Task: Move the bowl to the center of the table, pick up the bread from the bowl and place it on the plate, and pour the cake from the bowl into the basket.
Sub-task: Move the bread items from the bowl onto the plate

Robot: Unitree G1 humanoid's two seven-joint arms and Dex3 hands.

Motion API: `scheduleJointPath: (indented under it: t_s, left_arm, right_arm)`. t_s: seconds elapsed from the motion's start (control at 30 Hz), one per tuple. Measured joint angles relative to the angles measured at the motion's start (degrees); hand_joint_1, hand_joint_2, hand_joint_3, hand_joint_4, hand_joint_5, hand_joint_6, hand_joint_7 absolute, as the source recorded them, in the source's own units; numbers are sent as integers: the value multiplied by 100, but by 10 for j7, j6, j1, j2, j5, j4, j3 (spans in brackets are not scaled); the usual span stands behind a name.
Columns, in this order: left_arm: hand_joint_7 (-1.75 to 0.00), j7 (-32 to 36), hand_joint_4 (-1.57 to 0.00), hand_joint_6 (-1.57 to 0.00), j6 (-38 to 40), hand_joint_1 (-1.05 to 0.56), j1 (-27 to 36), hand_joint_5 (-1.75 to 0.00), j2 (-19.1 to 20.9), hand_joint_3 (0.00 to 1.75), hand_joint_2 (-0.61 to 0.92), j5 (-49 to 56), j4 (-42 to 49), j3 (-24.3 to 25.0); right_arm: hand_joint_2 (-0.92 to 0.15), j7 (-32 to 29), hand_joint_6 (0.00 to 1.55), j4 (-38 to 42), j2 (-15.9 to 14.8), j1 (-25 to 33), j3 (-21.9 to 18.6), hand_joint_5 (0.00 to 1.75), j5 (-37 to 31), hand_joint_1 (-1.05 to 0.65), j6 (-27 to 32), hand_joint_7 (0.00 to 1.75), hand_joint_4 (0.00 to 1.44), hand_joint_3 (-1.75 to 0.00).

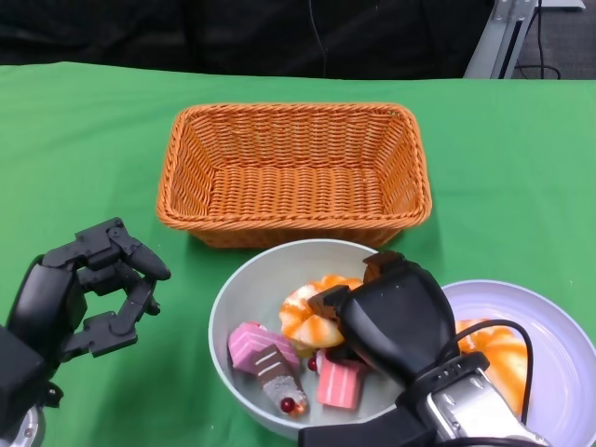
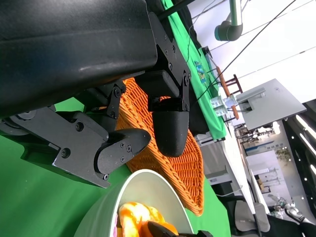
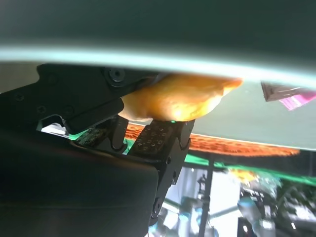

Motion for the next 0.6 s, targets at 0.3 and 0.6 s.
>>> scheduleJointPath:
  t_s: [0.3,0.6]
  left_arm:
    - [-135,-1,-74,-71,0,-7,0,-160,0,90,68,-1,0,0]
    - [-135,-1,-75,-71,1,-6,0,-159,0,91,68,-1,0,0]
  right_arm:
    - [-90,-118,77,62,-6,-13,-9,168,62,-30,-68,100,68,0]
    - [-92,-173,84,44,-14,-25,-48,144,118,-21,-125,73,75,-9]
